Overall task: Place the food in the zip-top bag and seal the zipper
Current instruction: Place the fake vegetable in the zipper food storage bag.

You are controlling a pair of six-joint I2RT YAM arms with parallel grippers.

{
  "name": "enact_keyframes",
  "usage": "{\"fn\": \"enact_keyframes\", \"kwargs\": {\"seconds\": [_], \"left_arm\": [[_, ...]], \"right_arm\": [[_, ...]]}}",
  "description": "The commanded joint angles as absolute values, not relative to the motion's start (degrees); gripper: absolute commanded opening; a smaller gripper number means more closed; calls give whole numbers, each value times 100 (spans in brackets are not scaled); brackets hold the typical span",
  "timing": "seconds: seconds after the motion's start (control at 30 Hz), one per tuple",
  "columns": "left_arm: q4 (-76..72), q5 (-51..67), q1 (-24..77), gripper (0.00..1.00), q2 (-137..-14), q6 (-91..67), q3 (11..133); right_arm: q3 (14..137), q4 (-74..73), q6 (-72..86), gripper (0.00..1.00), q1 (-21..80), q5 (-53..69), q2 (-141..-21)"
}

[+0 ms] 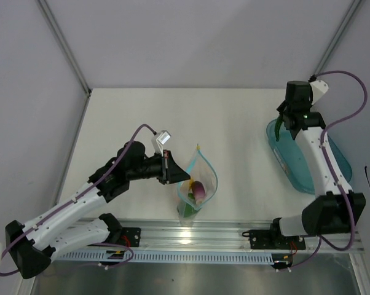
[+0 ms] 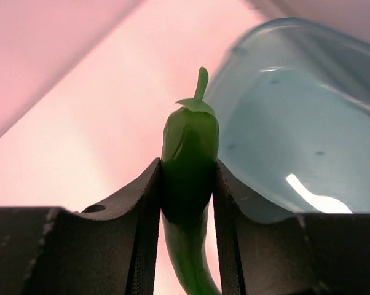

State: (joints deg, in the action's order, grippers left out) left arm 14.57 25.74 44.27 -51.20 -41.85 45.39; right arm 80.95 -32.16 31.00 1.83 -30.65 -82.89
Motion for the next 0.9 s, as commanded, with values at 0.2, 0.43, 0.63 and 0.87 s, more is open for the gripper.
{"fn": "enact_keyframes", "kwargs": {"seconds": [0.2, 0.43, 0.63, 0.87], "left_arm": [[949, 2681, 4386, 1, -4983, -4500, 4192], [703, 2909, 4386, 1, -4940, -4746, 4008], [607, 2830, 4386, 1, -4931, -4808, 3920], [475, 2690, 4386, 1, -4852, -4992, 3955]], "right_arm": [[6823, -2841, 2901, 0, 2491, -1055, -6076], [6048, -2137, 2979, 0, 4541, -1247, -5195], [6073, -1653, 2927, 0, 6660, -2634, -5308], [6598, -2657, 4703, 0, 7655, -5016, -5984]]}}
